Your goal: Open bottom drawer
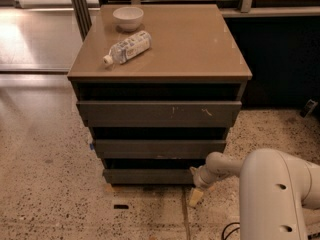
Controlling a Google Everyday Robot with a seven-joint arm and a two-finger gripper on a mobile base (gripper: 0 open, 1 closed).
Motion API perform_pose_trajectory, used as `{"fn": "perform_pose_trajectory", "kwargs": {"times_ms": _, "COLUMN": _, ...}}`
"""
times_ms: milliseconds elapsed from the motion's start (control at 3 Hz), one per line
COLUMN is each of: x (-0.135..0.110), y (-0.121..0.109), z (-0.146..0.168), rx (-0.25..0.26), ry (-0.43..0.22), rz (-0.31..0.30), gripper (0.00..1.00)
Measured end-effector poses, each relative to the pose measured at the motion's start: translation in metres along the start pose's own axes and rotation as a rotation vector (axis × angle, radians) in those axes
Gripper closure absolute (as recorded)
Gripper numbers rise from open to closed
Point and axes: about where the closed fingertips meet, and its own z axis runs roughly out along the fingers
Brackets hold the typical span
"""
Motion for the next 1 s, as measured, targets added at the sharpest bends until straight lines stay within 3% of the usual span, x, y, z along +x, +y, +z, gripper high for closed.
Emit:
{"fn": "perform_pose_trajectory", "kwargs": {"times_ms": 667, "x": 0.005, "y": -0.013, "z": 0.054, "rx": -0.09, "ry": -0.037, "rz": 0.002, "gripper": 0.0}}
{"fn": "perform_pose_trajectory", "kwargs": {"times_ms": 1000, "x": 0.005, "y": -0.013, "z": 0.053, "rx": -0.09, "ry": -0.037, "rz": 0.002, "gripper": 0.0}}
